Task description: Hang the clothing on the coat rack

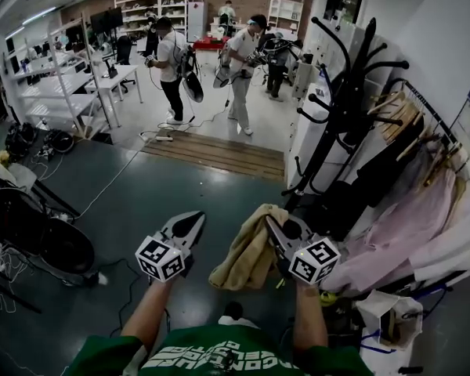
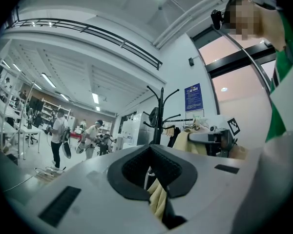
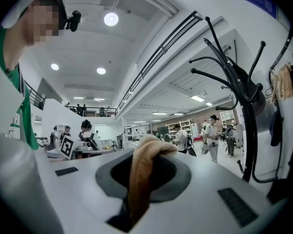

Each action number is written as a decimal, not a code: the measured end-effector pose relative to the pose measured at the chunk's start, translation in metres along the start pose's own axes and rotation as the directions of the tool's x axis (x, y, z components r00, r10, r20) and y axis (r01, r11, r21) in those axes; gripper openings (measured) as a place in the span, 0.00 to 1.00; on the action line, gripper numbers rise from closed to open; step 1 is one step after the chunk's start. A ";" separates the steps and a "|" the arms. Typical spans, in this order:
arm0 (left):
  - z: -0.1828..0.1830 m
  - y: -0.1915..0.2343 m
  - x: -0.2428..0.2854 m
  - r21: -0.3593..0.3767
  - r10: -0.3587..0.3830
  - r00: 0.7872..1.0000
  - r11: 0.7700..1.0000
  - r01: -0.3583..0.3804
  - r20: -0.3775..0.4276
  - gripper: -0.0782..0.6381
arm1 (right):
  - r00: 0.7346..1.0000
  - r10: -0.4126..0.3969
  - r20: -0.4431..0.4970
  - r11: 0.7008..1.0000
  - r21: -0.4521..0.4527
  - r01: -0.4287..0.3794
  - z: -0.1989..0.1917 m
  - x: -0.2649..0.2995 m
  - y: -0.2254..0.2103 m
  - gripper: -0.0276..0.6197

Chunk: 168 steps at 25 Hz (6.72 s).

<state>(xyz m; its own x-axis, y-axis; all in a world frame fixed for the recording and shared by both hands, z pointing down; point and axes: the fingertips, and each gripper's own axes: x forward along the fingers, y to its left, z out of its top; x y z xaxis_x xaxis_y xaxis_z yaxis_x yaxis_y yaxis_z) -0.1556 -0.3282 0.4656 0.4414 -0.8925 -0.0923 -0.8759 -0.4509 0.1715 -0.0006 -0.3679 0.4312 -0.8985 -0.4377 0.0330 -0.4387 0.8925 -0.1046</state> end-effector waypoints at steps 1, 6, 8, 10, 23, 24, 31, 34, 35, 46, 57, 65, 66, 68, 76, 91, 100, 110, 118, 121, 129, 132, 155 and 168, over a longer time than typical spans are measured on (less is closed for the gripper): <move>0.000 0.002 0.007 -0.001 0.005 1.000 1.000 -0.005 0.003 0.11 | 1.000 0.008 -0.001 1.000 -0.003 -0.008 0.002 0.003 -0.006 0.11; -0.002 0.008 0.036 -0.009 0.019 1.000 1.000 -0.019 0.009 0.12 | 0.999 0.047 -0.007 0.999 -0.019 -0.047 0.012 0.017 -0.032 0.11; -0.003 0.007 0.046 -0.011 0.020 1.000 1.000 -0.020 0.011 0.11 | 0.998 0.058 -0.003 0.998 -0.028 -0.058 0.018 0.021 -0.040 0.11; -0.004 0.008 0.054 -0.014 0.020 1.000 1.000 -0.020 0.011 0.11 | 0.998 0.067 0.001 0.997 -0.034 -0.067 0.023 0.024 -0.047 0.11; -0.001 0.032 0.087 -0.021 -0.017 1.000 1.000 0.017 0.012 0.11 | 0.997 0.069 -0.017 0.996 -0.055 -0.070 0.031 0.048 -0.063 0.11; 0.000 0.034 0.089 -0.019 -0.026 1.000 0.999 0.026 0.011 0.12 | 0.998 0.065 -0.016 0.996 -0.059 -0.066 0.033 0.050 -0.063 0.11; 0.008 0.054 0.097 -0.024 -0.074 0.997 0.997 0.074 0.011 0.12 | 0.999 0.050 0.000 0.996 -0.073 -0.050 0.049 0.068 -0.061 0.11; 0.014 0.060 0.099 -0.024 -0.093 0.995 0.995 0.093 0.021 0.11 | 0.998 0.062 0.013 0.994 -0.086 -0.061 0.063 0.078 -0.059 0.11; 0.018 0.062 0.101 -0.022 -0.101 0.994 0.995 0.102 0.028 0.11 | 0.998 0.065 0.020 0.994 -0.092 -0.063 0.070 0.082 -0.059 0.11; 0.067 0.063 0.126 0.089 -0.208 0.976 0.975 0.202 0.063 0.12 | 0.994 0.064 0.087 0.990 -0.134 -0.052 0.172 0.127 -0.076 0.11; 0.091 0.062 0.142 0.142 -0.282 0.956 0.953 0.269 0.078 0.12 | 1.000 0.002 0.011 0.995 -0.097 -0.001 0.288 0.160 -0.110 0.11; 0.093 0.064 0.146 0.138 -0.309 0.948 0.945 0.296 0.080 0.12 | 1.000 0.007 -0.006 0.999 -0.049 -0.007 0.310 0.162 -0.124 0.11; 0.093 0.064 0.146 0.138 -0.310 0.947 0.945 0.298 0.080 0.11 | 1.000 0.013 0.003 0.999 -0.043 -0.013 0.313 0.160 -0.124 0.11; 0.094 0.061 0.148 0.138 -0.314 0.946 0.944 0.301 0.081 0.11 | 0.999 0.028 0.026 0.999 -0.035 -0.027 0.321 0.152 -0.124 0.11; 0.088 0.049 0.156 0.123 -0.335 0.939 0.938 0.325 0.078 0.11 | 0.994 -0.038 0.105 0.999 -0.007 0.039 0.346 0.111 -0.145 0.11; 0.071 0.012 0.160 0.102 -0.390 0.920 0.917 0.385 0.036 0.12 | 0.969 -0.112 0.222 0.993 0.070 0.099 0.342 0.031 -0.166 0.11; 0.059 0.008 0.157 0.085 -0.380 0.925 0.922 0.377 0.021 0.11 | 0.945 -0.089 0.315 0.991 0.119 0.053 0.340 -0.002 -0.168 0.11; 0.051 -0.006 0.159 0.074 -0.397 0.918 0.915 0.397 -0.005 0.11 | 0.940 -0.112 0.323 0.984 0.167 0.060 0.304 -0.017 -0.193 0.11; 0.045 -0.004 0.156 0.067 -0.383 0.924 0.921 0.383 -0.016 0.11 | 0.941 -0.081 0.330 0.976 0.217 0.008 0.262 -0.013 -0.204 0.11; 0.043 -0.004 0.155 0.065 -0.379 0.925 0.923 0.379 -0.019 0.11 | 0.933 -0.048 0.357 0.974 0.223 -0.035 0.252 -0.013 -0.201 0.11; 0.033 -0.012 0.154 0.057 -0.384 0.923 0.921 0.386 -0.036 0.12 | 0.914 0.033 0.404 0.963 0.231 -0.137 0.213 -0.005 -0.188 0.11; 0.033 -0.013 0.153 0.053 -0.385 0.922 0.921 0.387 -0.034 0.11 | 0.896 0.041 0.442 0.960 0.230 -0.158 0.207 -0.004 -0.186 0.11; 0.033 -0.003 0.151 0.030 -0.418 0.908 0.908 0.419 -0.014 0.12 | 0.863 -0.096 0.496 0.963 0.267 -0.046 0.179 -0.028 -0.186 0.19; 0.028 -0.031 0.171 0.008 -0.507 0.862 0.862 0.507 -0.016 0.11 | 0.860 -0.304 0.409 0.933 0.311 0.182 0.130 -0.090 -0.188 0.19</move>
<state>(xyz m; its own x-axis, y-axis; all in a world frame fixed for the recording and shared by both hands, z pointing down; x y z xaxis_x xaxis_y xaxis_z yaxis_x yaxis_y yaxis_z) -0.0581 -0.4670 0.4169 0.8277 -0.5407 -0.1505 -0.5326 -0.8412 0.0930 0.1651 -0.5108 0.3190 -0.6326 -0.6927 -0.3464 -0.5679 0.7190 -0.4006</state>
